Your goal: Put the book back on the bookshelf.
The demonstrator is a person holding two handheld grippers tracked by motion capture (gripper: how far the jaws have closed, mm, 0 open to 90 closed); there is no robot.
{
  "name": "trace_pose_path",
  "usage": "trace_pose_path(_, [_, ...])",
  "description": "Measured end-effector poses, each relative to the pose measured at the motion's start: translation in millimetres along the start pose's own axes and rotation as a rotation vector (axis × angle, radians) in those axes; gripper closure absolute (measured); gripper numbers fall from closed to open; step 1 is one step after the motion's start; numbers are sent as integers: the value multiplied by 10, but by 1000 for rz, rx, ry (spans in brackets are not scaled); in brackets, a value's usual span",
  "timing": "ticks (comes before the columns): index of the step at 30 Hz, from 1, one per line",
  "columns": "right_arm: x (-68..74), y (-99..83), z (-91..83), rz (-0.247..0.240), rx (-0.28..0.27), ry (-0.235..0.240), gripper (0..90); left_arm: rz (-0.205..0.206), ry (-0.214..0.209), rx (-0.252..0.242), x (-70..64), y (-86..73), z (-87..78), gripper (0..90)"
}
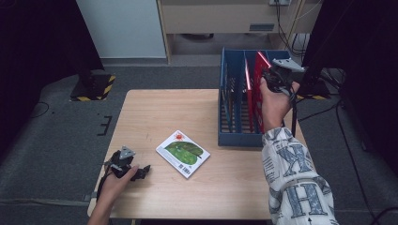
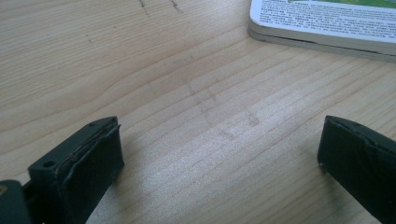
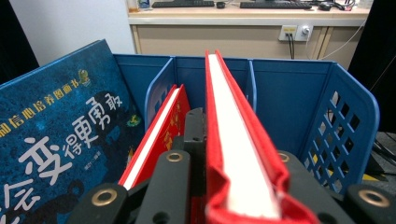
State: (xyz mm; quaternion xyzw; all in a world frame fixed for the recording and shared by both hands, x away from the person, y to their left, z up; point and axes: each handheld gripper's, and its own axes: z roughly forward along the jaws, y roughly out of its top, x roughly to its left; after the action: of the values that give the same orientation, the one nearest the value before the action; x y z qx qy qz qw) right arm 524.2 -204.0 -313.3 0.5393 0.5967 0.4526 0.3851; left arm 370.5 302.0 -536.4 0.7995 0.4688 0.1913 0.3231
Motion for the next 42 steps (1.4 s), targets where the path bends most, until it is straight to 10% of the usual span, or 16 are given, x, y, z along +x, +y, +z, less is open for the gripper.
trace_pose_path(42, [101,101,197,15,-7,-6,783,1,-3,-6,-9,10,13,0])
